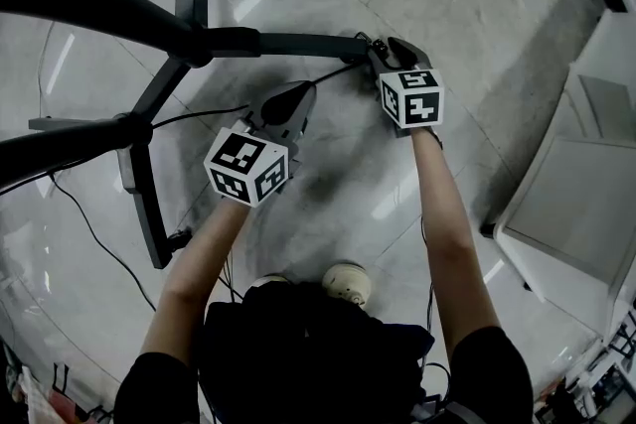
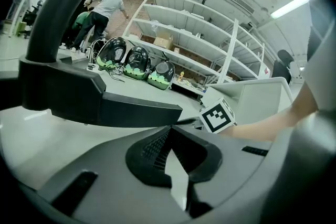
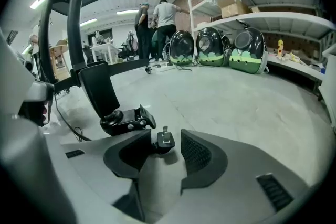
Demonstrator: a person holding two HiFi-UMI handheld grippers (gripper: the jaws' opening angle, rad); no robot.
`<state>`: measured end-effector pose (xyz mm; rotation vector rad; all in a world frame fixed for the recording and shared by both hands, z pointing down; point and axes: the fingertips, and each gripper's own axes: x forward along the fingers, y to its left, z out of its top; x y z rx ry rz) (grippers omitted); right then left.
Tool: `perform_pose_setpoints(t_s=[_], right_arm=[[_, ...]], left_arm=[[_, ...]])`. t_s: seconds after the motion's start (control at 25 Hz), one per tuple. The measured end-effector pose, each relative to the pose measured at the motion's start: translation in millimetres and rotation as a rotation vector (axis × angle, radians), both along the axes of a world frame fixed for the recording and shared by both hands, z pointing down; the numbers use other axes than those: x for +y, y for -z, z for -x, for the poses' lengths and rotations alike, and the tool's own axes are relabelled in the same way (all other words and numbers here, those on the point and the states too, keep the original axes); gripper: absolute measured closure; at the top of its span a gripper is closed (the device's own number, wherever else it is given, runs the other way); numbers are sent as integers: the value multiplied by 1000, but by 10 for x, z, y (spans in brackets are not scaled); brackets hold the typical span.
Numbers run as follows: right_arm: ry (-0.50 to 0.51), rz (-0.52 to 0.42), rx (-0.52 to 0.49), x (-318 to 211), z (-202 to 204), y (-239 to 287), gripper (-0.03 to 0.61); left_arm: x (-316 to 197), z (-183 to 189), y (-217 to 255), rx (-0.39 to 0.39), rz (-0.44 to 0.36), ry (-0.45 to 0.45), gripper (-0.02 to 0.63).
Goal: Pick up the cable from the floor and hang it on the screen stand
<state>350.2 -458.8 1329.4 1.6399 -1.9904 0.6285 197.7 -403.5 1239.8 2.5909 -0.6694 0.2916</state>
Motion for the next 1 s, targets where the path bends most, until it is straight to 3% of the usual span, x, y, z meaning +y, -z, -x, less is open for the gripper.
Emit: perform_pose_setpoints(t_s=[0.32,0.72,1.0], right_arm=[[20,78,-82,36,51,-32,451],[-39,16,-22,212,31,139,472],[-37,-14,19,350,53,636,472]], left_arm=[[38,4,-43,-8,-4,-3,607],[113,-11,59,3,-17,-18,607],[170,-48,380,8,-16,-47,607]])
